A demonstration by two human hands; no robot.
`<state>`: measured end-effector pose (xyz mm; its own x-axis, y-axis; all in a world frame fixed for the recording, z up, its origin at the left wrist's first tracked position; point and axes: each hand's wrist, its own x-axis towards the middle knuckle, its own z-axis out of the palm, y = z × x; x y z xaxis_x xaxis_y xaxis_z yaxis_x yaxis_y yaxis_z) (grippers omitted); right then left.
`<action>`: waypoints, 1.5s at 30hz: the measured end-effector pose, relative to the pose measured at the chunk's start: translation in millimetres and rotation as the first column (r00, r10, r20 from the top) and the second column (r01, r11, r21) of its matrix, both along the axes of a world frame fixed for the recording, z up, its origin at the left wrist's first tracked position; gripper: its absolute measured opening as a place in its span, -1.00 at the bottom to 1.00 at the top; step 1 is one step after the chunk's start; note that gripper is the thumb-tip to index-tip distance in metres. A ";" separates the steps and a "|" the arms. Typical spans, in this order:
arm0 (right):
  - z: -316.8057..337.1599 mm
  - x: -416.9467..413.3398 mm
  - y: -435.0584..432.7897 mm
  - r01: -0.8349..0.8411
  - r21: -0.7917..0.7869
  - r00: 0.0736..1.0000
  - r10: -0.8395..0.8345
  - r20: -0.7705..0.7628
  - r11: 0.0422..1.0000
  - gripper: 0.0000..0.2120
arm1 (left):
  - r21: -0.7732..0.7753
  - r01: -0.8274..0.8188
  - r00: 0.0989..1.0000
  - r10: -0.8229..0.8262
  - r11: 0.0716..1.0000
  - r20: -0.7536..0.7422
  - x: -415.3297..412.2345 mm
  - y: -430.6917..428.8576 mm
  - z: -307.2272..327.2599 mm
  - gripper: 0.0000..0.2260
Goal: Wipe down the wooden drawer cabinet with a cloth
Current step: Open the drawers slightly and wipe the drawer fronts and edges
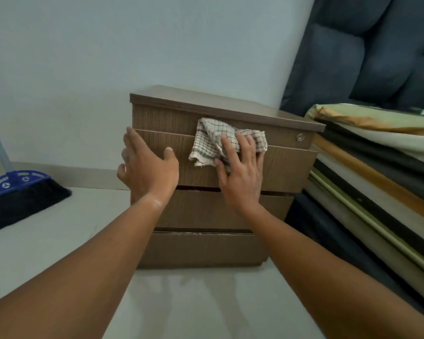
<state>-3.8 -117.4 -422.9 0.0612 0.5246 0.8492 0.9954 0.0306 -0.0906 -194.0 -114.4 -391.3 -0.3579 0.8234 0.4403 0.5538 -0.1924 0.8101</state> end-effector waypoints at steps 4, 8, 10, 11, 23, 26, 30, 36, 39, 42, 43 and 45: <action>7.1 34.3 2.0 0.067 0.077 0.993 -0.059 -0.100 0.995 -0.59 | -0.097 0.039 0.958 -0.065 0.994 -0.279 16.0 -6.6 -10.7 -0.19; 11.8 79.6 -2.4 0.162 0.079 0.978 -0.150 -0.145 0.984 -0.65 | -0.145 0.165 0.869 -0.213 0.976 -0.447 36.1 -18.9 -20.7 -0.16; 11.7 95.5 -6.4 0.216 0.126 0.955 -0.183 -0.236 0.968 -0.71 | -0.153 0.218 0.811 -0.266 0.964 -0.521 45.5 -23.5 -26.7 -0.16; 12.6 100.1 -8.9 0.229 0.153 0.938 -0.176 -0.298 0.961 -0.73 | -0.158 0.247 0.770 -0.293 0.956 -0.567 49.4 -25.9 -30.3 -0.18; -35.2 68.0 -39.9 0.188 0.261 0.673 0.069 -0.737 0.947 -0.71 | -0.135 0.411 0.530 -0.357 0.901 -0.769 42.2 -22.1 -75.3 -0.47; -68.4 44.5 -41.3 0.025 0.080 0.874 0.017 -0.485 0.997 -0.72 | -0.126 0.362 0.548 -0.320 0.923 -0.773 43.7 -14.0 -81.5 -0.45; -86.2 15.5 -39.9 -0.025 -0.161 0.991 0.003 -0.137 0.987 -0.55 | -0.084 0.325 0.584 -0.269 0.942 -0.765 48.0 -5.5 -80.2 -0.64; -83.7 6.8 -35.9 -0.128 -0.266 0.992 0.119 -0.051 0.955 -0.48 | -0.022 0.287 0.589 -0.194 0.958 -0.785 42.3 -4.2 -75.5 -0.90; -81.6 20.3 -40.0 -0.189 -0.214 0.977 0.162 -0.139 0.958 -0.50 | -0.030 0.300 0.599 -0.213 0.953 -0.772 39.9 -12.8 -72.1 -0.89; -78.0 37.6 -44.2 -0.133 -0.204 0.967 0.082 -0.241 0.970 -0.47 | -0.062 0.262 0.649 -0.223 0.963 -0.727 44.5 -22.7 -67.1 -0.68; -77.4 43.9 -44.7 -0.103 -0.215 0.969 0.048 -0.244 0.971 -0.51 | -0.059 0.254 0.664 -0.218 0.965 -0.715 47.2 -25.7 -66.1 -0.67; -77.6 57.2 -45.7 -0.060 -0.253 0.982 0.012 -0.188 0.966 -0.62 | -0.063 0.226 0.677 -0.203 0.972 -0.707 53.5 -27.9 -65.4 -0.68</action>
<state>53.4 -163.2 -500.5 0.1800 0.7275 0.6621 0.9597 0.0179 -0.2806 -140.5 -142.3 -456.7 0.2520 0.8216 0.5113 0.8988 -0.3945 0.1910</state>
